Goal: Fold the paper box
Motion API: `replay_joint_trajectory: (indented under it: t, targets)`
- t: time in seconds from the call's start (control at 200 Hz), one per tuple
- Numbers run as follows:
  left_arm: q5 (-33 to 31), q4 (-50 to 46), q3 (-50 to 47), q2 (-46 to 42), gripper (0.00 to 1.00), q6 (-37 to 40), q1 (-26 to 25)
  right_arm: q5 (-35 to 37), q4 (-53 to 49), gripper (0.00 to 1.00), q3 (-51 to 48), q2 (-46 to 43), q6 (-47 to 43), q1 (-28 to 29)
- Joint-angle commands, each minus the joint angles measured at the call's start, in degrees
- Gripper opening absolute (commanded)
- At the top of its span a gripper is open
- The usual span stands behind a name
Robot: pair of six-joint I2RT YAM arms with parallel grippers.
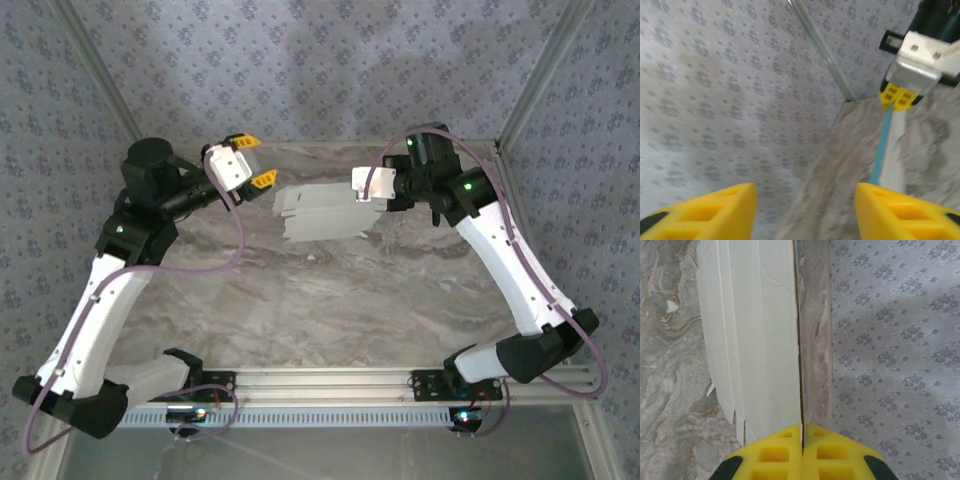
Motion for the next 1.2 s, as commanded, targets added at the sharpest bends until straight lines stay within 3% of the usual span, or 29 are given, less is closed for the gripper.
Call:
replay_joint_trajectory:
  t: [0.0, 0.1, 0.165, 0.33, 0.47, 0.6, 0.735, 0.875, 1.194]
  targets:
    - [6.86, 2.79, 1.96, 0.89, 0.58, -18.68, 1.32, 2.11, 4.08, 0.0, -0.64, -1.42, 1.76, 0.49]
    - [12.58, 3.96, 1.93, 2.41, 0.55, -27.97, 1.6, 3.21, 5.1, 0.0, -1.74, -1.41, 2.28, 1.02]
    - [14.31, 3.46, 1.33, 3.09, 0.5, -28.5, 1.51, 3.88, 6.4, 0.0, -2.53, -1.78, 2.47, 1.23]
    - [11.42, 2.43, -2.2, 1.82, 0.39, -20.8, 1.26, 3.28, 6.65, 0.0, -3.07, -2.4, 2.95, 1.66]
    - [3.25, 1.16, -2.4, 1.42, 0.33, -9.71, 1.47, 2.65, 5.38, 0.0, -3.5, -3.31, 1.15, 2.61]
    - [5.81, -0.51, -2.52, 2.92, 0.42, 4.98, 0.68, 1.77, 3.57, 0.0, -3.93, -4.3, -2.19, 3.46]
    - [6.83, -6.63, -0.5, 4.29, 0.5, 15.1, 0.19, 1.17, 1.53, 0.0, -4.02, -5.44, -4.03, 4.29]
    - [9.56, -8.6, -0.75, 5.07, 0.52, 17.46, -0.84, 1.42, 1.63, 0.0, -4.14, -6.36, -3.94, 4.39]
    - [7.79, -9.68, -2.42, 5.04, 0.52, 18.63, -3.54, 3.35, 2.71, 0.0, -4.64, -5.82, -3.81, 4.65]
